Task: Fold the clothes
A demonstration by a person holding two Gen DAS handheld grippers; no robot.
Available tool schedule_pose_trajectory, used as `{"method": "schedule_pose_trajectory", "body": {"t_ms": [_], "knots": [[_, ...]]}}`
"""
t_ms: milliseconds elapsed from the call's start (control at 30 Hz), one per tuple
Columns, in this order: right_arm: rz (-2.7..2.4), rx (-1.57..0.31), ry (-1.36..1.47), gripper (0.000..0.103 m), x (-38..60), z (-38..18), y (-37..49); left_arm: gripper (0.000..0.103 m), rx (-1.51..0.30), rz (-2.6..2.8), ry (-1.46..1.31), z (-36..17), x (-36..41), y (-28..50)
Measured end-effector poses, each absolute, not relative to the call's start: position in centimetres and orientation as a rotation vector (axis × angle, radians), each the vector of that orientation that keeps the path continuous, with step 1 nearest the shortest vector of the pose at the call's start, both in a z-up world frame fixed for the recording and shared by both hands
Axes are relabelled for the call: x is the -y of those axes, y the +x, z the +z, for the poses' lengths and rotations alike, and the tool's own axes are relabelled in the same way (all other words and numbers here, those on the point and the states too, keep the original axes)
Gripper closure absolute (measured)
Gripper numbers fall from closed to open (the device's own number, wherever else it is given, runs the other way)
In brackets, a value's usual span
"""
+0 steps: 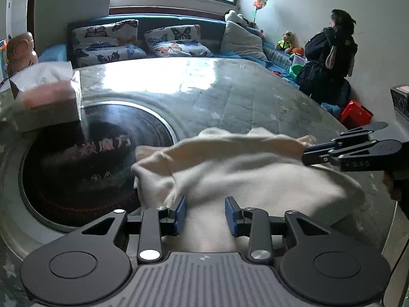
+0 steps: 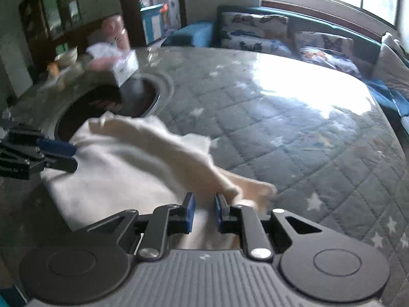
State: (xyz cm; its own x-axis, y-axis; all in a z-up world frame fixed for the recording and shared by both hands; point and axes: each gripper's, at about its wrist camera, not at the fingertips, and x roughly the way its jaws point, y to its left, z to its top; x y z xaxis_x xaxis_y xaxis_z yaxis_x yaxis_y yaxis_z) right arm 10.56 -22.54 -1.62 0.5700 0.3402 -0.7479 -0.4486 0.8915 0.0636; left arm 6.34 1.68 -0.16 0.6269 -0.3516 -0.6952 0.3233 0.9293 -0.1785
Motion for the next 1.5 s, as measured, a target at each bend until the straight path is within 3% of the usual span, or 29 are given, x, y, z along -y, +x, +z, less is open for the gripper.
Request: {"method": "schedule_pose_trajectory", "body": {"t_ms": [100, 567, 633, 700, 933, 1100, 1367, 1500], "knots": [[0.436, -0.817, -0.117, 0.088, 23.5, -1.3, 10.8, 0.058, -0.793, -0.369, -0.019, 0.4, -1.2, 7.1], [0.431, -0.887, -0.096, 0.083, 25.0, -1.8, 10.8, 0.056, -0.839, -0.323, 0.000, -0.9, -0.9, 9.9], [0.409, -0.882, -0.116, 0.087, 24.7, -2.4, 10.8, 0.055, -0.842, -0.320, 0.003, -1.1, -0.9, 10.0], [0.392, -0.864, -0.124, 0.099, 24.5, -2.2, 11.0, 0.055, -0.844, -0.318, 0.007, -1.0, -0.9, 10.0], [0.366, -0.832, -0.169, 0.100, 24.4, -1.5, 11.7, 0.055, -0.841, -0.316, 0.002, -1.1, -1.2, 9.7], [0.482, -0.807, -0.128, 0.094, 23.5, 0.7, 8.9, 0.055, -0.819, -0.335, -0.002, 0.0, -1.0, 8.7], [0.499, -0.874, -0.186, 0.096, 22.0, -2.2, 7.8, 0.054, -0.820, -0.387, 0.039, -0.3, 0.3, 6.3], [0.499, -0.818, -0.200, 0.086, 21.2, -0.3, 8.1, 0.053, -0.811, -0.381, 0.016, -0.2, -0.3, 5.7]]}}
